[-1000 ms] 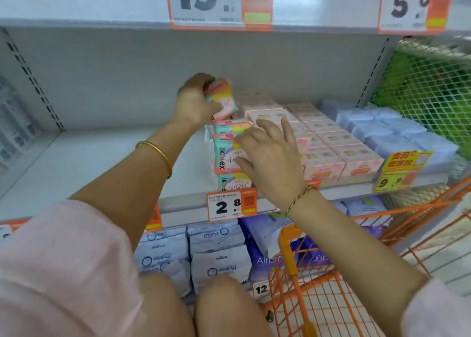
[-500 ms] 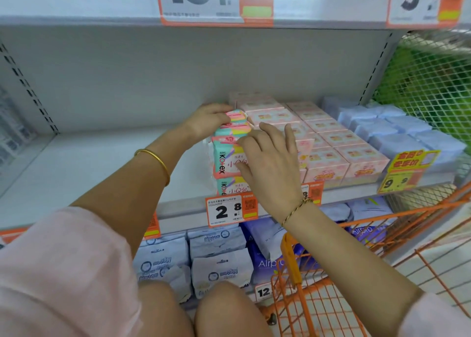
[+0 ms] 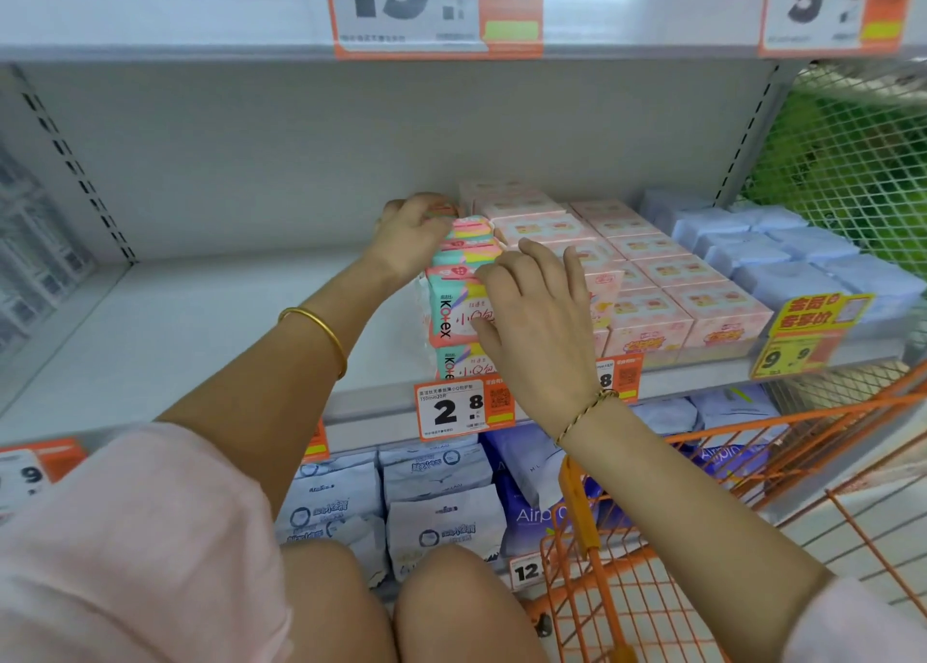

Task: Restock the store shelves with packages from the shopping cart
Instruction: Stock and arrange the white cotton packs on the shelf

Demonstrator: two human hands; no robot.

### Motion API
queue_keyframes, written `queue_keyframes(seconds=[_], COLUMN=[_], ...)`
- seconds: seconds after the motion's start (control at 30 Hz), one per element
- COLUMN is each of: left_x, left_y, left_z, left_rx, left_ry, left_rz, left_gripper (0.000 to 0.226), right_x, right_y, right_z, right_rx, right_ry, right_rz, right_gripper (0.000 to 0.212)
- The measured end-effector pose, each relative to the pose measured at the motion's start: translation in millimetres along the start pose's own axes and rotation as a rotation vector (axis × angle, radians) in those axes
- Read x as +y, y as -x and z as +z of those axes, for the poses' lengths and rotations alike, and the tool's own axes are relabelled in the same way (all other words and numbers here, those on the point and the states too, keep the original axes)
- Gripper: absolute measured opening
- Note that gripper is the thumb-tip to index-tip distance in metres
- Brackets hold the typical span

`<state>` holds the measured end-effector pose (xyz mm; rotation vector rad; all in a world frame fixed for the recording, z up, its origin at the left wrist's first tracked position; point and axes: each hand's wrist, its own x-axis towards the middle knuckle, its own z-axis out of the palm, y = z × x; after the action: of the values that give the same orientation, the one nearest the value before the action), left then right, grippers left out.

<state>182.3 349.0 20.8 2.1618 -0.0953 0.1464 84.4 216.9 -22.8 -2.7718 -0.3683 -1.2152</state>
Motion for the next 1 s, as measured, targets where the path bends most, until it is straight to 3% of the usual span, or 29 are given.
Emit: queue_keyframes(seconds=[0.17, 0.3, 0.43, 0.53, 0.7, 0.77, 0.87, 1.0], left_x=[-5.1, -16.3, -35.0, -47.4, -62.5, -62.8, -44.8, -20.1], left_y=[40.2, 104.3, 182.5, 242.9, 323.0, 347.0, 374.8, 404.1], left_z=[-9.7, -25.4, -52.2, -75.9, -117.7, -130.9, -137.8, -144.7], left_rx=[0.130, 0.275, 0.432, 0.510, 0.515, 0.531, 0.577, 0.478], left_ry=[0.036, 0.029, 0.003, -0.069, -0.379, -0.474, -0.526, -0.668], left_rz=[0.097, 0.145, 0.049, -0.055, -0.272, -0.346, -0.323, -0.261], left_gripper=[0.037, 0.035, 0.035, 0.033, 0.050, 0.039, 0.033, 0.031], right_x=[-11.3, -36.1, -79.2, -120.9, -188.1, -215.7, -249.7, -281.2], right_y=[4.6, 10.1, 20.1, 30.6, 53.4, 64.5, 80.6, 90.0], right_z=[-15.4, -28.2, -40.0, -51.5, -65.0, -64.7, -66.2, -70.2], right_rx=[0.043, 0.111, 0.083, -0.045, -0.460, -0.557, -0.661, -0.723], right_ry=[-0.074, -0.200, -0.384, -0.526, -0.736, -0.865, -1.039, -1.112], right_rz=[-0.060, -0.157, -0.247, -0.309, -0.414, -0.453, -0.426, -0.402], right_gripper=[0.029, 0.030, 0.037, 0.038, 0.036, 0.032, 0.030, 0.029])
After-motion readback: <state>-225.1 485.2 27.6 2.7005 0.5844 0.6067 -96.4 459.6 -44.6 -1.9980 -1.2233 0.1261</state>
